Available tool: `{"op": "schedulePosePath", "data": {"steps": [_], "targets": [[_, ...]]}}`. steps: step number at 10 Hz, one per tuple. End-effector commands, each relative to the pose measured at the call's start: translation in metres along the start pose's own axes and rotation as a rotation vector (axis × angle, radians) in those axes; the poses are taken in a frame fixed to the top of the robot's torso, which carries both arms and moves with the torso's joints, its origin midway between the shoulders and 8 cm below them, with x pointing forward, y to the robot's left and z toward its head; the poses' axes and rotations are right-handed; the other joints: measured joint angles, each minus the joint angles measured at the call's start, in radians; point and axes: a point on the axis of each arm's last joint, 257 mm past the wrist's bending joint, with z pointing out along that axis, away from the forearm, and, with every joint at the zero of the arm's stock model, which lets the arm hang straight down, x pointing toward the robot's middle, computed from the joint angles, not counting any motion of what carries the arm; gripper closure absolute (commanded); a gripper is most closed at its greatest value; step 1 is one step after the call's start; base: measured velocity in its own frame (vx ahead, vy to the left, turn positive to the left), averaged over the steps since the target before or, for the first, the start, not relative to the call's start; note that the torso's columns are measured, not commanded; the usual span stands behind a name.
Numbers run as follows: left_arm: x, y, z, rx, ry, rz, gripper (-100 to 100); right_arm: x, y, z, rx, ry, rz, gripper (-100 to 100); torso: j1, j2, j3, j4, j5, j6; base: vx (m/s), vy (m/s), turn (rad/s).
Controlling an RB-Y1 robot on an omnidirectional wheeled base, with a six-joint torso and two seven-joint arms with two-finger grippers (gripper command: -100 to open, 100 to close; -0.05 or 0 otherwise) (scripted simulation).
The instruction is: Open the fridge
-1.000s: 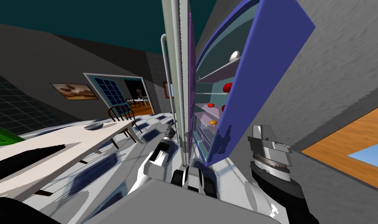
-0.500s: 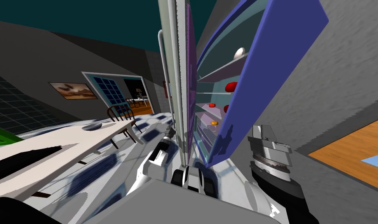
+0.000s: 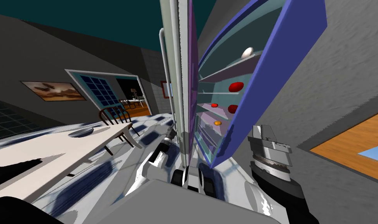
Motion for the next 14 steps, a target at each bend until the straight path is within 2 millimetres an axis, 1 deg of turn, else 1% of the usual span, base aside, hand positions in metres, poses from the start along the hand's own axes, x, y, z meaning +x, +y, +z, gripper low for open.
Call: {"op": "schedulePosePath", "data": {"steps": [1, 5, 6, 7, 8, 9, 12, 14], "targets": [[0.010, -0.011, 0.002, 0.017, 0.037, -0.009, 100, 0.000, 0.000, 0.000, 0.000, 0.000, 0.000, 0, -0.002, 0.003, 0.001, 0.000, 0.000, -0.002, 0.038, 0.325, -0.145], [0.025, -0.011, -0.003, 0.002, 0.088, -0.024, 100, 0.000, 0.000, 0.000, 0.000, 0.000, 0.000, 0, -0.004, 0.002, 0.000, 0.002, -0.001, -0.005, 0.075, 0.315, -0.121], [0.024, 0.002, -0.006, -0.027, 0.081, -0.018, 100, 0.000, 0.000, 0.000, 0.000, 0.000, 0.000, 0, -0.005, 0.002, 0.000, 0.002, -0.001, -0.005, 0.019, 0.132, -0.071], [0.035, 0.002, -0.008, -0.029, 0.115, -0.025, 100, 0.000, 0.000, 0.000, 0.000, 0.000, 0.000, 0, -0.012, 0.004, 0.002, -0.002, -0.001, -0.005, 0.079, 0.233, -0.140], [0.035, 0.002, -0.008, -0.029, 0.115, -0.025, 100, 0.000, 0.000, 0.000, 0.000, 0.000, 0.000, 0, -0.002, 0.001, 0.001, -0.002, 0.000, 0.000, 0.094, 0.285, -0.103], [0.039, 0.001, -0.009, -0.030, 0.128, -0.029, 100, 0.000, 0.000, 0.000, 0.000, 0.000, 0.000, 0, 0.000, -0.001, 0.000, -0.002, 0.001, 0.002, 0.052, 0.254, -0.119], [0.050, 0.000, -0.011, -0.034, 0.166, -0.041, 100, 0.000, 0.000, 0.000, 0.000, 0.000, 0.000, 0, -0.006, 0.000, 0.000, -0.001, 0.000, 0.001, 0.090, 0.277, -0.115], [0.058, -0.001, -0.014, -0.038, 0.191, -0.049, 100, 0.000, 0.000, 0.000, 0.000, 0.000, 0.000, 0, -0.004, 0.000, -0.001, 0.001, -0.001, 0.000, 0.096, 0.304, -0.132]]}}
